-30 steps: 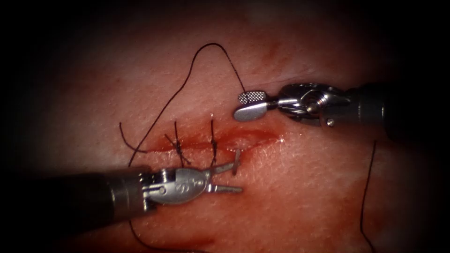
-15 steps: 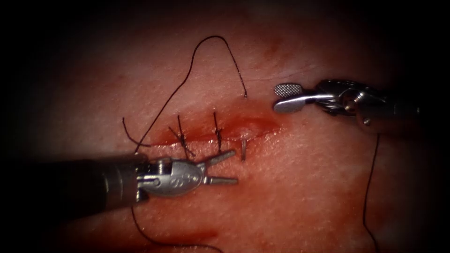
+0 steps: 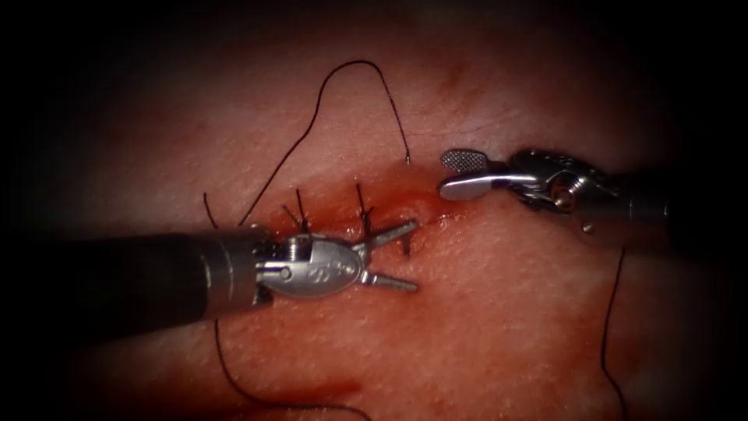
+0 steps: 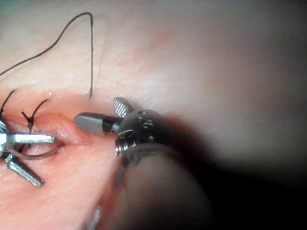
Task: Wound Closure
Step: Use left jaws to pull needle the rest of the way through skin
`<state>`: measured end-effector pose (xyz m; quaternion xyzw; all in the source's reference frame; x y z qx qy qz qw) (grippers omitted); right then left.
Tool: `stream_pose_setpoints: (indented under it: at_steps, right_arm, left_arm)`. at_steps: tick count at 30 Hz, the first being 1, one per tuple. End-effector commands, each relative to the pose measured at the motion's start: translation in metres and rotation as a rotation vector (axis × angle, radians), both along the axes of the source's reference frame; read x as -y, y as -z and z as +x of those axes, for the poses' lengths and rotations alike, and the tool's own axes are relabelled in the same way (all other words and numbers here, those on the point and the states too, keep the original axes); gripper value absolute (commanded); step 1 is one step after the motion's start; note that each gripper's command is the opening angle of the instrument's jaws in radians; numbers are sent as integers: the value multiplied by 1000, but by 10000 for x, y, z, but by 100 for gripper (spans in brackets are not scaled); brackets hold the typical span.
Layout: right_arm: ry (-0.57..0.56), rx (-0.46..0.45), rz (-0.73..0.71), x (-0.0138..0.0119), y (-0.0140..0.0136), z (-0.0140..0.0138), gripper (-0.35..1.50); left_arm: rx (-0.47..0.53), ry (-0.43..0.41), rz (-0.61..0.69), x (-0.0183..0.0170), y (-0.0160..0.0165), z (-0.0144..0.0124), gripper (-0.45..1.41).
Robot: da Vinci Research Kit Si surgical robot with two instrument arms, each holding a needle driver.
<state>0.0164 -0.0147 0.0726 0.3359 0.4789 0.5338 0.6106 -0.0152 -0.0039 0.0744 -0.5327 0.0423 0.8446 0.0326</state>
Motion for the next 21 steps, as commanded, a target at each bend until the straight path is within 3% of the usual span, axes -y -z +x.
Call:
stream_pose_setpoints:
  at_steps: [1,4,6,7,13,16,21]
  right_arm:
    - [0,-3,4,4,-4,6,68]
    - [-18,-8,8,10,-3,2,66]
    - [-32,-14,15,12,-3,-2,61]
    - [-45,-17,16,14,-2,-7,57]
    - [-88,-2,23,25,-3,-18,46]
    - [-90,-9,31,35,-6,-21,42]
    - [-101,-16,50,54,-14,-21,37]
  left_arm:
    - [4,16,26,-3,-10,-5,22]
    - [7,38,73,-8,-16,-6,15]
    - [22,43,114,-8,-17,-7,-1]
    - [31,22,141,-8,-17,-6,-43]
    - [58,6,268,-10,-14,3,-45]
    - [88,39,387,-13,-10,6,-45]
    - [196,100,692,-21,15,3,-45]
